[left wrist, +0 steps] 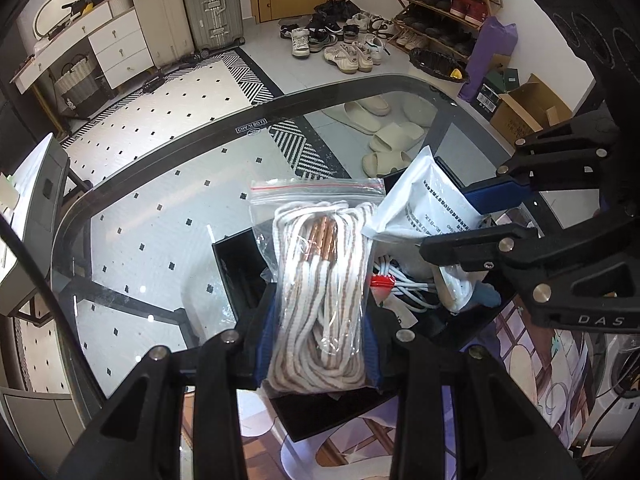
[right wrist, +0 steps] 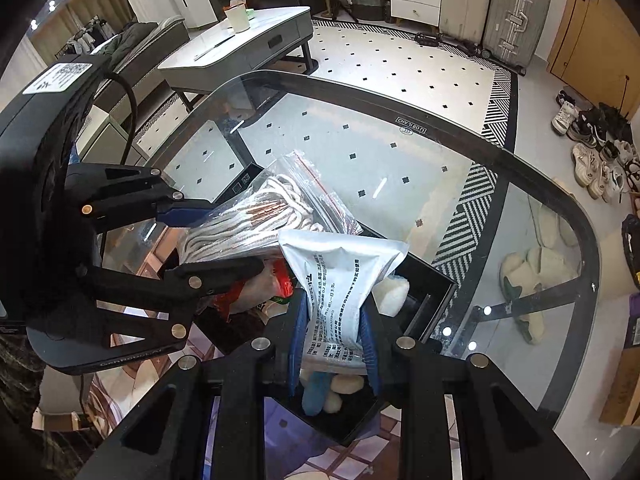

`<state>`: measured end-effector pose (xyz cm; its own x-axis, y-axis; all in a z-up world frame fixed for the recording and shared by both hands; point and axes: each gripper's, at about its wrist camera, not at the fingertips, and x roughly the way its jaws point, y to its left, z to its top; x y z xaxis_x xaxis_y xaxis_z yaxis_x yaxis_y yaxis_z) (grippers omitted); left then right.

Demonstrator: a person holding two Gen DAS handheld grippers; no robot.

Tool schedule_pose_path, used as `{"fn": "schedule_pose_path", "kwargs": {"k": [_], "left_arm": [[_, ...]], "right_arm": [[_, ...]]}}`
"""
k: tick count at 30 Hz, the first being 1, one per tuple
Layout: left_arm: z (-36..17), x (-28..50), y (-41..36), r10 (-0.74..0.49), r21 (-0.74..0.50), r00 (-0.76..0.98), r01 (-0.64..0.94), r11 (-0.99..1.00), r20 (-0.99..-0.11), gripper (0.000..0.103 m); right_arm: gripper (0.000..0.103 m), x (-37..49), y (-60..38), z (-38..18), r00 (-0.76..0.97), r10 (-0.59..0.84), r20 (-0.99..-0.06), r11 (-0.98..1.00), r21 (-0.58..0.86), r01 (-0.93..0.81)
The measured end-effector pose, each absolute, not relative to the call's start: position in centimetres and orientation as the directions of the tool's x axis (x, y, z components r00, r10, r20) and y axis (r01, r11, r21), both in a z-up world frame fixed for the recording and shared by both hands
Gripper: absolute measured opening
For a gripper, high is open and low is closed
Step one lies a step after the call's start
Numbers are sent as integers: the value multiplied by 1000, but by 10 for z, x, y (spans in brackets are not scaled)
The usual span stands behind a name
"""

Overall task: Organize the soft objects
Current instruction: 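Lower the rope bag and medicine packet into the black box and open both grippers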

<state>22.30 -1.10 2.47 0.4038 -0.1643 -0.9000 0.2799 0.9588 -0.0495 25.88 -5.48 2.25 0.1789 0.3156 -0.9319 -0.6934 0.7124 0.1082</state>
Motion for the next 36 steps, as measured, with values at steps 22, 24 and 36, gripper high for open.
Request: {"fn": "schedule_pose_path", "kwargs": {"k": [22,24,36], "left_arm": [[30,216,-12,-166,-62,395,264,963,-904,54],[32,215,-11,-159,-55,399,261,964,-903,55],[43,204,-6,-162,-58,422,248,967,-892,64]], "right_arm": [[30,254,-54,24,201,289,-936,725,78,-684],[31,253,-55,25,201,291,-935,723,77,-686],[75,245,-62,43,232,326,-916,741,95,-664]]}}
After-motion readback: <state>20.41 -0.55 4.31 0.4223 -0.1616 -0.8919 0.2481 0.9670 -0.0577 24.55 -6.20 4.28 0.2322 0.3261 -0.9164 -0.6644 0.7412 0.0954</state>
